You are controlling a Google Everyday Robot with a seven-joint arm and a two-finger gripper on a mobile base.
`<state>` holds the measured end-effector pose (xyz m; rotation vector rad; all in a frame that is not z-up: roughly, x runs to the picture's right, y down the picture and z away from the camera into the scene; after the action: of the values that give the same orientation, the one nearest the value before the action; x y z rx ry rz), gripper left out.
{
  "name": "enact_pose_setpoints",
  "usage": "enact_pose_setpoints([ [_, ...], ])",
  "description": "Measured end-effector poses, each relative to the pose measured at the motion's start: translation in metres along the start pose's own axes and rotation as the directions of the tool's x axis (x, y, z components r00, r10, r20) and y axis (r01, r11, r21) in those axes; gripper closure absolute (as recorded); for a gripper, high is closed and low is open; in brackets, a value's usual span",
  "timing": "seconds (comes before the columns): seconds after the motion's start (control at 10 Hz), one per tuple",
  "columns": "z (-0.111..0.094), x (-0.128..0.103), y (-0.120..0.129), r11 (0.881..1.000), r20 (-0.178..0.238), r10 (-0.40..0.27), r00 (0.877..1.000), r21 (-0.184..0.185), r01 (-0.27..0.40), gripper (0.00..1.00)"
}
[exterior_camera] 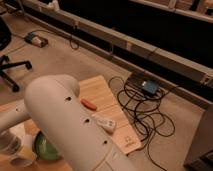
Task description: Place the ceramic cup in the ceramic bowl
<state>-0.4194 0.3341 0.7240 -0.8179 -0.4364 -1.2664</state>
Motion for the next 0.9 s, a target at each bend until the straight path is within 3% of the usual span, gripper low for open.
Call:
enact_pose_setpoints([
  [0.2,-0.001,0.000,0.000,1.000,-0.001,0.000,1.000,0.000,0.000,0.96],
  [0.3,-0.002,0.000,0.000,1.000,0.000,0.001,1.000,0.000,-0.001,1.00],
  [0.6,-0.005,0.003,0.002,1.000,-0.009,0.008,1.000,0.005,-0.008,1.00],
  [0.9,-0.054,0.004,0.011,0.996,-0.061,0.045,0.997,0.075,-0.041,1.00],
])
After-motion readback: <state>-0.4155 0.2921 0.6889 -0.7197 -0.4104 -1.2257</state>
